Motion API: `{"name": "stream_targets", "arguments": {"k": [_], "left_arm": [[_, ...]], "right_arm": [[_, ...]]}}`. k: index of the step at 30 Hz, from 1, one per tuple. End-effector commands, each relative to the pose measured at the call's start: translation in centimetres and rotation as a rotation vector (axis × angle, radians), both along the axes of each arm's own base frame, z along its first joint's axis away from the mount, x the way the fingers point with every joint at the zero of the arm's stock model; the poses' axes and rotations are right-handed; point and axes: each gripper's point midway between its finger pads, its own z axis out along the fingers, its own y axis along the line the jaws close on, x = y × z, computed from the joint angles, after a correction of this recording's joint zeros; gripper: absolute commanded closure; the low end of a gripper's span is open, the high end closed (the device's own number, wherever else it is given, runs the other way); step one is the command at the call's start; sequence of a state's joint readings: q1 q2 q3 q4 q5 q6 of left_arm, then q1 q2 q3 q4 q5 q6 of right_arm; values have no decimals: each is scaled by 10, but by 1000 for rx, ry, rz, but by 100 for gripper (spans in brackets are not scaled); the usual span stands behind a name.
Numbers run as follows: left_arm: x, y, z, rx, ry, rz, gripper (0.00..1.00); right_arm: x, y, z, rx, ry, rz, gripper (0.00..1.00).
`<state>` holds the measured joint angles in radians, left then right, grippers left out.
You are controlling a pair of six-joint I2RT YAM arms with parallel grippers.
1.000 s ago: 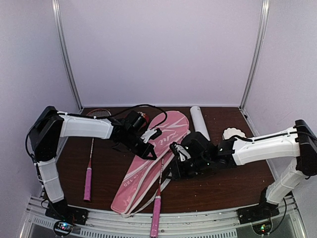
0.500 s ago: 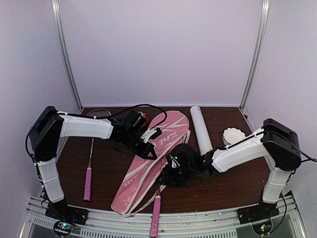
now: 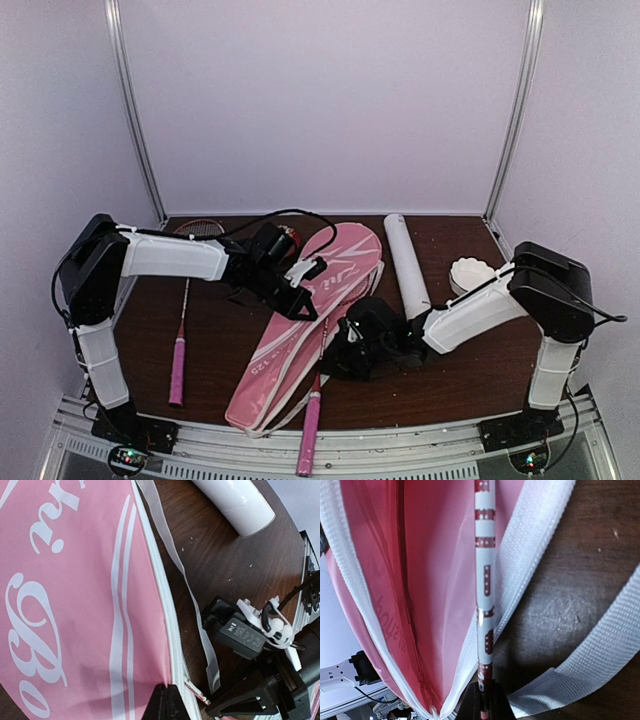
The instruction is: Pack up the badminton gear
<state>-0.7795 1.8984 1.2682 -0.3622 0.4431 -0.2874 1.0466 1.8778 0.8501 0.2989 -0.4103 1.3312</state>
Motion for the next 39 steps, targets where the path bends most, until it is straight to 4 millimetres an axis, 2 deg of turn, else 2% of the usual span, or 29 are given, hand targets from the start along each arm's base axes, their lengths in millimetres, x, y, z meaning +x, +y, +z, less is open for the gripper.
{"name": "stream_targets", "arguments": {"k": [1, 4, 9, 17, 24, 29, 32, 35, 39], "left_arm": [[7, -2, 4, -29, -29, 10, 100], [6, 0, 4, -26, -33, 10, 100], [2, 0, 7, -38, -24, -2, 100], [-7, -3, 14, -89, 15, -8, 100], [-6, -7, 17, -116, 32, 10, 100], [7, -7, 16, -109, 26, 40, 100], [14, 2, 21, -75, -9, 80, 85], [11, 18, 25, -36, -39, 117, 68], [-7, 44, 22, 10, -37, 156, 63]], "right_arm": [[17, 7, 25, 34, -66, -26, 100], [33, -2, 29, -4, -101, -50, 100], [53, -5, 34, 27, -121, -83, 100], [80, 7, 43, 73, -225, -60, 100], [101, 5, 31, 36, -254, -53, 100], [115, -6, 23, -26, -275, -59, 100], [120, -10, 18, -55, -275, -40, 100], [123, -11, 15, -52, -279, -21, 100], [127, -9, 16, -47, -290, 1, 100]]}}
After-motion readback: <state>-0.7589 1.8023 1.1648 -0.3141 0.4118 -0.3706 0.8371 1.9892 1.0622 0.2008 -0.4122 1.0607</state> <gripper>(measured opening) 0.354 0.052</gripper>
